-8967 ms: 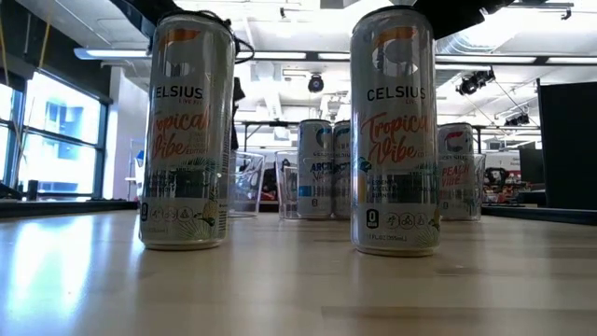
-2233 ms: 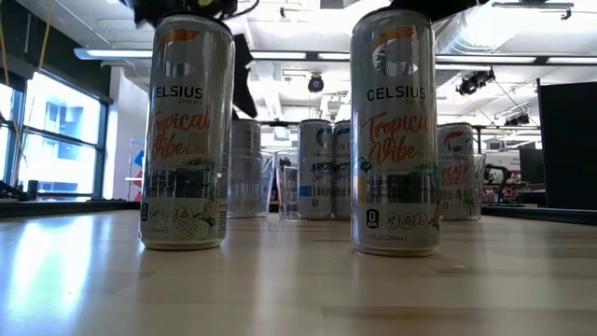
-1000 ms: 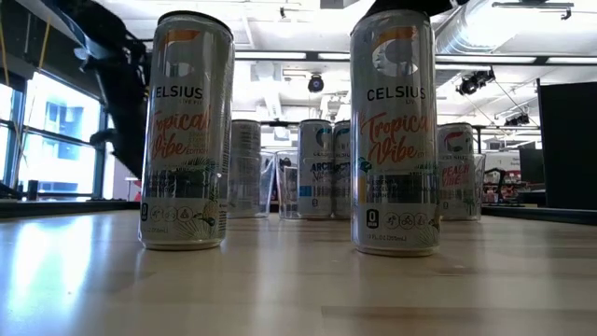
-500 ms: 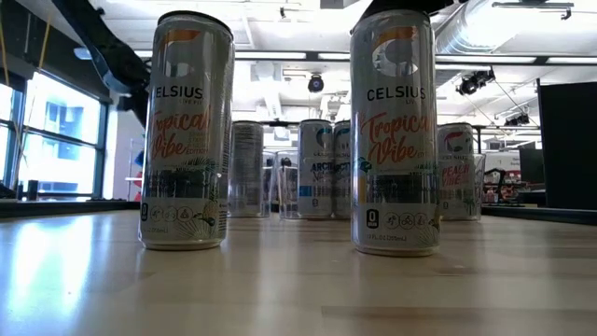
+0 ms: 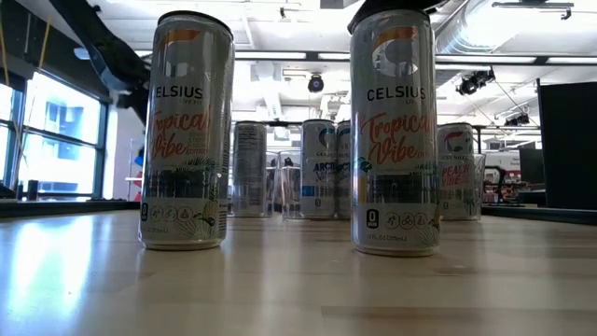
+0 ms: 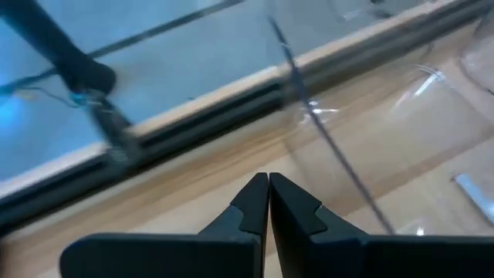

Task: Sort soda cans
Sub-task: Put the top left white-yellow soda can into the left transparent bin

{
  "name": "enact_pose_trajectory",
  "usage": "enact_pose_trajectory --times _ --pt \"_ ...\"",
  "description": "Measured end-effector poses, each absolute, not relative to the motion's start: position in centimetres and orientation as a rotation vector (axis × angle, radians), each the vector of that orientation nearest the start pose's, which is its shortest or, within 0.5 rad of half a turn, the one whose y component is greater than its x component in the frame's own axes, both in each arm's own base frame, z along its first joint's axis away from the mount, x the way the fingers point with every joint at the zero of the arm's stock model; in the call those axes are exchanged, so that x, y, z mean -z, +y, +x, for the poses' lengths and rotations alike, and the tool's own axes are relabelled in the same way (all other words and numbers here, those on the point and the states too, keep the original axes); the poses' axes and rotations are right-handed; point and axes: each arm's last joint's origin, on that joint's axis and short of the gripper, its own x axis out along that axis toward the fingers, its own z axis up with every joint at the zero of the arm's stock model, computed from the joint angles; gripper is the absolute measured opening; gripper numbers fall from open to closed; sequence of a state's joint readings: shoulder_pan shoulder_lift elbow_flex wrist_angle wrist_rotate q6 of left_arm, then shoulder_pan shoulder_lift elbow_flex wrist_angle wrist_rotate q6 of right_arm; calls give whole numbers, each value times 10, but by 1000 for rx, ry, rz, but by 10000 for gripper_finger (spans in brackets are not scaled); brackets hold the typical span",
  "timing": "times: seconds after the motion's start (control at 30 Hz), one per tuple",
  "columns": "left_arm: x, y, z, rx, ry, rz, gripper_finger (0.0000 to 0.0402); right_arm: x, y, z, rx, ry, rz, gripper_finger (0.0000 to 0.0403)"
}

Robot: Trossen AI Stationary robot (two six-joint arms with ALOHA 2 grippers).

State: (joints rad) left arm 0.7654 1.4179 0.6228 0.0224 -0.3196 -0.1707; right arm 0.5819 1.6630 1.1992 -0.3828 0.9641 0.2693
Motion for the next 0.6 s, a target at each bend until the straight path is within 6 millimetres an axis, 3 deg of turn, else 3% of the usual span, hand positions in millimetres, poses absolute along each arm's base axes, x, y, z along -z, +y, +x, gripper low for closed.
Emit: enact_pose_trajectory --times 0.1,0.2,0.4,0.5,0.6 --pt "-182 179 173 -1118 713 -296 7 -254 172 299 477 520 -343 238" --pt "-199 161 166 -1103 720 -279 7 -280 178 288 470 472 -328 238" --pt "-218 97 164 -920 570 -263 7 -322 184 251 425 384 -287 238" --pt "-219 60 165 -804 456 -247 7 -326 190 240 397 369 -251 238" --pt "-221 23 168 -648 366 -201 5 -314 198 235 378 377 -226 238"
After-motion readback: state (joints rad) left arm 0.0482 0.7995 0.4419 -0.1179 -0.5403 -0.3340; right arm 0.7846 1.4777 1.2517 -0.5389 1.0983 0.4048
